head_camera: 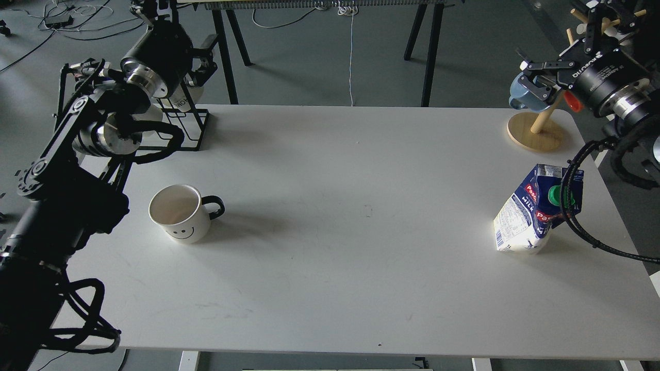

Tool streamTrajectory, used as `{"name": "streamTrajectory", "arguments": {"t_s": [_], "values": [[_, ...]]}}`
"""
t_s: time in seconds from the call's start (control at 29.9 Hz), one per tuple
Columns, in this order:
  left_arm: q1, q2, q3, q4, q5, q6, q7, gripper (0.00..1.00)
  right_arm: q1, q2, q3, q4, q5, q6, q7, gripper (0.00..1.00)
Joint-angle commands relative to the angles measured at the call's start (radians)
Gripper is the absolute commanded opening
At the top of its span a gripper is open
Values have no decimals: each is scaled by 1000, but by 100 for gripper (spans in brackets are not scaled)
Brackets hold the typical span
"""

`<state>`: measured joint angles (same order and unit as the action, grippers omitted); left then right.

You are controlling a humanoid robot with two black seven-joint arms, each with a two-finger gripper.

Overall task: Place cup and milk with both arms
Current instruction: 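Move the left gripper away from the wire rack toward the table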

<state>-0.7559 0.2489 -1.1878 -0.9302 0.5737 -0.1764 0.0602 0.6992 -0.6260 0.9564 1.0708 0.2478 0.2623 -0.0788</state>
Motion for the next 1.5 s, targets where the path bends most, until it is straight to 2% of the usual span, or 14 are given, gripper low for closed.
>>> {"name": "streamTrajectory", "arguments": {"t_s": [0.0, 0.53, 0.7, 0.77, 0.9, 1.14, 1.27, 1.47], "values": [[3, 9, 3, 2, -3, -12, 1, 100, 0, 5, 5, -2, 1, -2, -1, 98], [0, 20, -4, 11, -11, -25, 3, 100, 11, 12, 4, 0, 1, -2, -1, 99], [4, 81, 7, -4, -5, -150, 6, 100, 11, 11, 4, 1, 1, -2, 5, 98], [13, 99, 7, -25, -3, -173, 9, 100, 13, 8, 4, 1, 1, 0, 10, 98], [29, 173, 17, -102, 0, -183, 13, 100, 11, 6, 25, 1, 1, 5, 10, 99], [64, 344, 137, -269, 3, -167, 16, 100, 11, 0, 28, 3, -1, 9, 1, 99], [128, 504, 178, -433, 21, -152, 21, 100, 14, -4, 27, 3, -2, 9, -4, 99], [291, 760, 197, -654, 126, -152, 20, 100, 25, -17, 24, 15, -4, 8, -4, 98]]}}
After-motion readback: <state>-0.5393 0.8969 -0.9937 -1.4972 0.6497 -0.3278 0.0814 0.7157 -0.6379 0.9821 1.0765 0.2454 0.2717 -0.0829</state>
